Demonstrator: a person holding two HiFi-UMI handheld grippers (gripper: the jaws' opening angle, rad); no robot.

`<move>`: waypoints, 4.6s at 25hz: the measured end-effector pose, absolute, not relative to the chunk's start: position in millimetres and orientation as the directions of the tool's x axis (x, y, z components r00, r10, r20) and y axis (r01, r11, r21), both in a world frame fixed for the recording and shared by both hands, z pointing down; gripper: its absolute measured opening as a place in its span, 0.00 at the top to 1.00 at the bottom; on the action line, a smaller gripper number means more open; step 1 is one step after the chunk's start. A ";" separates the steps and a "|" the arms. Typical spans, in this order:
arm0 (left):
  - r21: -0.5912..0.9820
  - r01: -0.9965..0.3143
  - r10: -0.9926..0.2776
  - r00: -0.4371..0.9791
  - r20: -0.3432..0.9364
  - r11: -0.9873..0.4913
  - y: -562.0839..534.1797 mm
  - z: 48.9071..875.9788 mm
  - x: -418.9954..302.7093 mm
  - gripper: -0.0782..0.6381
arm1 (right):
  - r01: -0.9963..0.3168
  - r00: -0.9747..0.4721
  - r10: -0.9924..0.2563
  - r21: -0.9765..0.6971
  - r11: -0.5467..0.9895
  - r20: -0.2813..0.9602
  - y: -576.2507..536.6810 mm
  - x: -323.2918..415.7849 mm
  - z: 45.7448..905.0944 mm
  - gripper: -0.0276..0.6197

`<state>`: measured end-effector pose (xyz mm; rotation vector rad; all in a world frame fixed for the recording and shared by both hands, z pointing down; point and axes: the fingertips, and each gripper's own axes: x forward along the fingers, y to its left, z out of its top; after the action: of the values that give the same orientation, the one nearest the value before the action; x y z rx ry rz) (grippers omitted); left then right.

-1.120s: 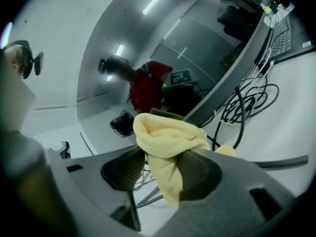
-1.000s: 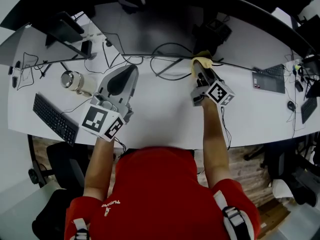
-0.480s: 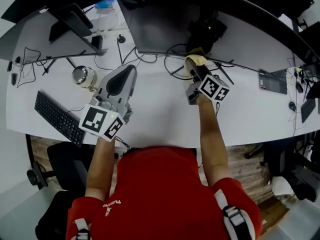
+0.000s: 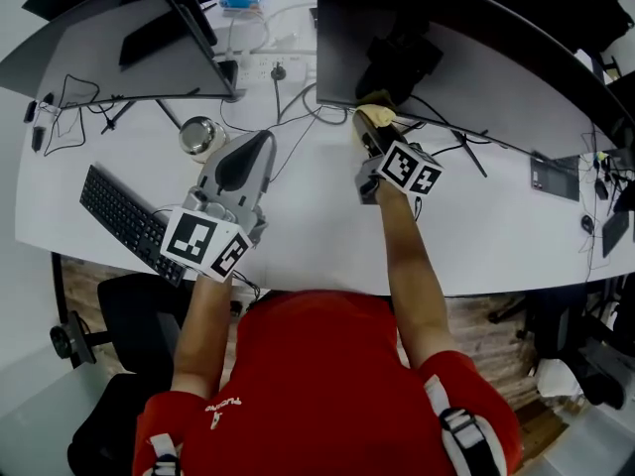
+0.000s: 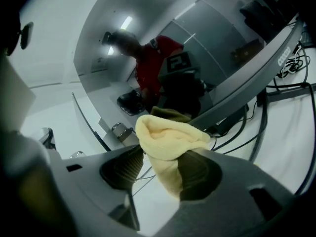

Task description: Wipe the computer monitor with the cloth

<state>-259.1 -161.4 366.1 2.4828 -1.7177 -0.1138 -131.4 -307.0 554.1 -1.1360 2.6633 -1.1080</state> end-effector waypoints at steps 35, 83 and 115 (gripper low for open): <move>0.104 -0.878 -0.883 0.468 -0.010 -0.467 -125.7 362.8 -303.0 0.87 | -0.957 -0.267 -0.841 -0.025 0.290 0.472 -281.8 -228.9 557.6 0.66; 0.085 -0.721 -0.726 0.686 -0.053 -0.688 -105.6 353.8 -331.1 0.87 | -0.992 -0.045 -0.999 0.116 0.045 0.004 -284.5 -219.9 269.8 0.62; 0.013 -0.788 -0.775 0.604 -0.187 -0.616 -112.4 291.0 -311.3 0.87 | -0.954 -0.289 -0.901 0.020 0.298 -0.322 -228.8 -179.4 161.6 0.83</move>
<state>-311.3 -112.4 291.0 2.8761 -1.4036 -0.2798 -179.4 -228.8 161.6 -1.6977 2.3178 0.3052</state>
